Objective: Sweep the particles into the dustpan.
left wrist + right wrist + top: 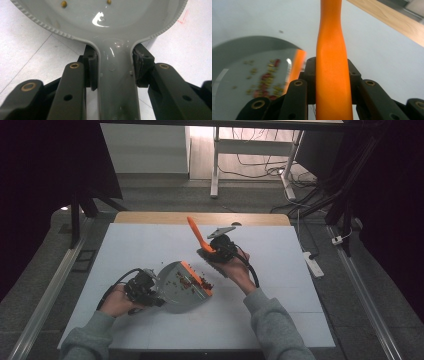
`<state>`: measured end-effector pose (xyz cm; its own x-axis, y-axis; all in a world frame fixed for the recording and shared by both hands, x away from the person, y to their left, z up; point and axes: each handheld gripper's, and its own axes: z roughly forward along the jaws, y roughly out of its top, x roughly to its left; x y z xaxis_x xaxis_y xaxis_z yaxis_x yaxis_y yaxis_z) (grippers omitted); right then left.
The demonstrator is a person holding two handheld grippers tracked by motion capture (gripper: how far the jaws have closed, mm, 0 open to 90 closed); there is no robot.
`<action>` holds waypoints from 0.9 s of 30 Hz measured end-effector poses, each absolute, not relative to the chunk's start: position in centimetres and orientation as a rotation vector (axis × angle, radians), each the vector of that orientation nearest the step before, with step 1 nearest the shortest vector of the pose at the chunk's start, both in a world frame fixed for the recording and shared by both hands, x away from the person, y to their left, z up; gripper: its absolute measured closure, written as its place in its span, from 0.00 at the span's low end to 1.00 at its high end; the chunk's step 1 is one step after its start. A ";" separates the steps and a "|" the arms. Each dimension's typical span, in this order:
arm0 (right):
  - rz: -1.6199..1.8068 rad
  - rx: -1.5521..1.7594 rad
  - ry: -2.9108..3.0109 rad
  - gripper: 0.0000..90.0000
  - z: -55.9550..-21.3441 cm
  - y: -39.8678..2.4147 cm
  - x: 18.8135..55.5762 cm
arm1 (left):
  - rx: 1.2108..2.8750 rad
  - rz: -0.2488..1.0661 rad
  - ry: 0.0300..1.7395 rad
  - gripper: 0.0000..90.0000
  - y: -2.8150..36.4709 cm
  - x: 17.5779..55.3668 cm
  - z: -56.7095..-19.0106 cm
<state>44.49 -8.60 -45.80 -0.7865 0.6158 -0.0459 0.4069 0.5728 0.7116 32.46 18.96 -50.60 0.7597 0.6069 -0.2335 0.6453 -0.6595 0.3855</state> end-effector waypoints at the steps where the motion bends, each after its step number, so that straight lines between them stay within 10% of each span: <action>1: 1.015 0.864 2.512 0.79 -46.1 -8.9 44.8 | 2.506 -0.116 0.947 0.69 19.0 32.4 -50.6; 27: 0.950 0.921 2.591 0.79 -49.6 -4.6 43.1 | 2.507 -0.113 0.951 0.68 18.8 32.3 -50.7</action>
<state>43.07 -4.57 -49.56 -0.7754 0.6315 -0.0013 0.4809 0.5918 0.6469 32.34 18.82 -50.66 0.7587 0.6091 -0.2312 0.6463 -0.6592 0.3844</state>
